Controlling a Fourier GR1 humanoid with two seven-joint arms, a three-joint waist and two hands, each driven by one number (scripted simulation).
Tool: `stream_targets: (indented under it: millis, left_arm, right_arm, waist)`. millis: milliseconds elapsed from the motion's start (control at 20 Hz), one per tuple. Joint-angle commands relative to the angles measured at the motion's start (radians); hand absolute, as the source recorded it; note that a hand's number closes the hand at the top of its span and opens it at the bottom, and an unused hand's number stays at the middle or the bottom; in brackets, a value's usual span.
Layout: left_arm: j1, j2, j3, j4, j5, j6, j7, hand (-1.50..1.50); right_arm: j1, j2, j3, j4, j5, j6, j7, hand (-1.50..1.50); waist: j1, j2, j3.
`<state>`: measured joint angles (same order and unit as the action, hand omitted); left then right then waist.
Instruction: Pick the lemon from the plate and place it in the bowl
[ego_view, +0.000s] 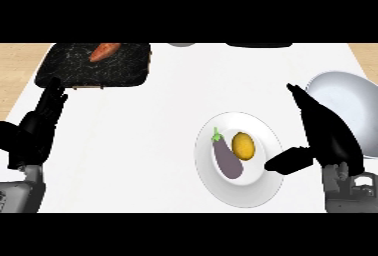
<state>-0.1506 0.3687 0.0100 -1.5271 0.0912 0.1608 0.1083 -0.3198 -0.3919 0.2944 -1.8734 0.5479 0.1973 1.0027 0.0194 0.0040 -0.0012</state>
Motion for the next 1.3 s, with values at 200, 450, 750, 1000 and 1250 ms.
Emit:
stream_targets:
  millis: [200,450,750,1000,1250]
  left_arm:
    - [-0.023,-0.018,0.007,0.017,-0.015,-0.002,0.017,0.00]
    - [-0.001,0.000,0.031,-0.022,0.008,-0.027,0.033,0.00]
    - [-0.015,0.025,0.070,-0.030,0.020,-0.054,0.056,0.00]
    - [-0.065,-0.008,0.078,0.095,-0.010,-0.062,-0.022,0.00]
    - [-0.008,-0.068,0.041,-0.042,-0.063,-0.025,0.054,0.00]
  right_arm:
    - [-0.087,0.075,0.007,0.178,-0.138,0.177,0.056,-1.50]
    - [-0.136,0.097,0.024,0.283,-0.182,0.263,0.131,-1.50]
    - [-0.149,0.092,0.065,0.417,-0.106,0.256,0.053,-1.50]
    - [-0.178,0.105,0.096,0.492,0.074,0.151,-0.076,-1.50]
    - [-0.101,0.178,0.083,0.519,0.148,0.114,-0.114,-1.50]
  waist:
    - [-0.016,-0.004,0.001]
    - [-0.011,-0.005,0.001]
    - [-0.010,-0.004,0.001]
    - [-0.016,-0.001,0.001]
    - [-0.015,-0.004,0.001]
